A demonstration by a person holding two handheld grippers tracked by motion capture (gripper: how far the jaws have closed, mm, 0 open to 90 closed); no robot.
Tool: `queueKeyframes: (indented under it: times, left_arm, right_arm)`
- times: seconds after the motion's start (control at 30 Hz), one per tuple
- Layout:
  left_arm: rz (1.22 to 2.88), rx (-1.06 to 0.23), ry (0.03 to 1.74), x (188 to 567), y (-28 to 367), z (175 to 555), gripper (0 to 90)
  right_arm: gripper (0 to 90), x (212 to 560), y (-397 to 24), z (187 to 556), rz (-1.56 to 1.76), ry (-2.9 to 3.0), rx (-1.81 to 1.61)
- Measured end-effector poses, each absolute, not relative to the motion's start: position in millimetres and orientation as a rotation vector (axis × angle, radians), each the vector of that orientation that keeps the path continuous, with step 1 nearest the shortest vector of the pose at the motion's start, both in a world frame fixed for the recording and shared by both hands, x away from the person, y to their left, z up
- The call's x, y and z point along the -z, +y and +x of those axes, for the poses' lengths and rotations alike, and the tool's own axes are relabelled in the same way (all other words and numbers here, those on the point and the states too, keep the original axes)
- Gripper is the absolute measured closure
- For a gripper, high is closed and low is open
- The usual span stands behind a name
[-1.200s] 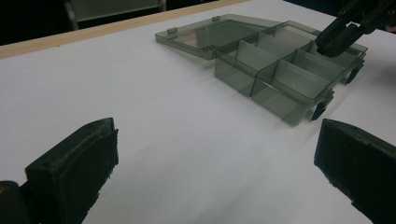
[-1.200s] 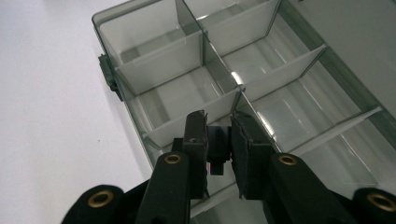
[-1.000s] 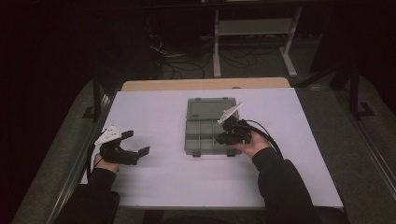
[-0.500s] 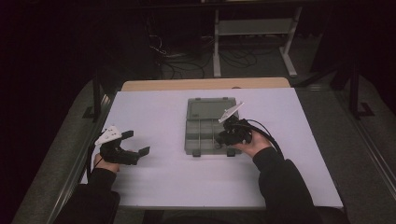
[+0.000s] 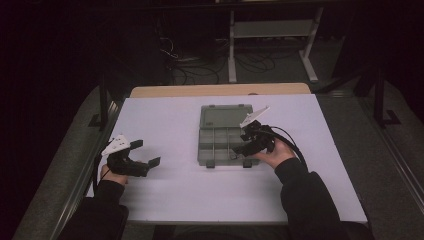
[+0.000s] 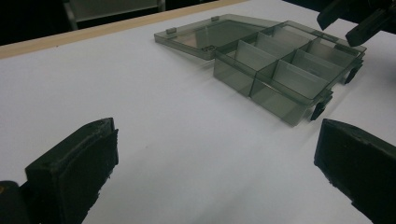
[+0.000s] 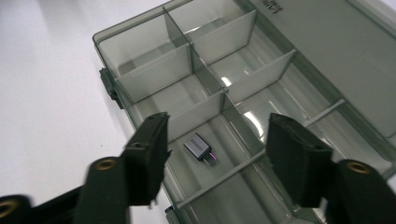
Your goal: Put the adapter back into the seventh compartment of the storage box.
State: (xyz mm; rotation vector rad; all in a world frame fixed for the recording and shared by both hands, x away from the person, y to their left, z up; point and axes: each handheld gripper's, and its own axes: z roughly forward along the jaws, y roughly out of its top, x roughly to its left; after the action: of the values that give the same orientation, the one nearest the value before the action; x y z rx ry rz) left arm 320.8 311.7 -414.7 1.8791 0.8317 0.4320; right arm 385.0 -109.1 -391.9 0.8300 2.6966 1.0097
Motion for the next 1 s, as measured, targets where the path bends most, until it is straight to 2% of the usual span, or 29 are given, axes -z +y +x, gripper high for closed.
queueKeyframes:
  times: [0.17, 0.2, 0.33, 0.53, 0.83, 1.0]
  left_arm:
    - [1.879, -0.433, 0.831, 414.7, 311.7, 320.7, 0.0]
    - [1.880, -0.433, 0.830, 414.7, 311.7, 320.6, 0.0]
    - [1.879, -0.433, 0.831, 414.6, 311.7, 320.7, 0.0]
    - [1.876, -0.434, 0.832, 414.5, 311.8, 320.5, 0.0]
    - [1.878, -0.433, 0.833, 414.6, 311.8, 320.7, 0.0]
    - [1.877, -0.434, 0.833, 414.6, 311.8, 320.7, 0.0]
  right_arm:
    - [28.6, 388.4, -113.7, 383.2, 0.843, 2.676, -1.024]
    - [22.7, 385.3, -118.5, 380.9, 0.857, 2.667, -1.047]
    - [14.7, 381.9, -125.0, 378.1, 0.870, 2.643, -1.073]
    - [11.9, 375.6, -136.4, 372.7, 0.872, 2.600, -1.122]
    - [0.0, 372.2, -150.7, 366.4, 0.914, 2.533, -1.145]
    - [0.0, 371.2, -159.6, 362.5, 0.926, 2.501, -1.177]
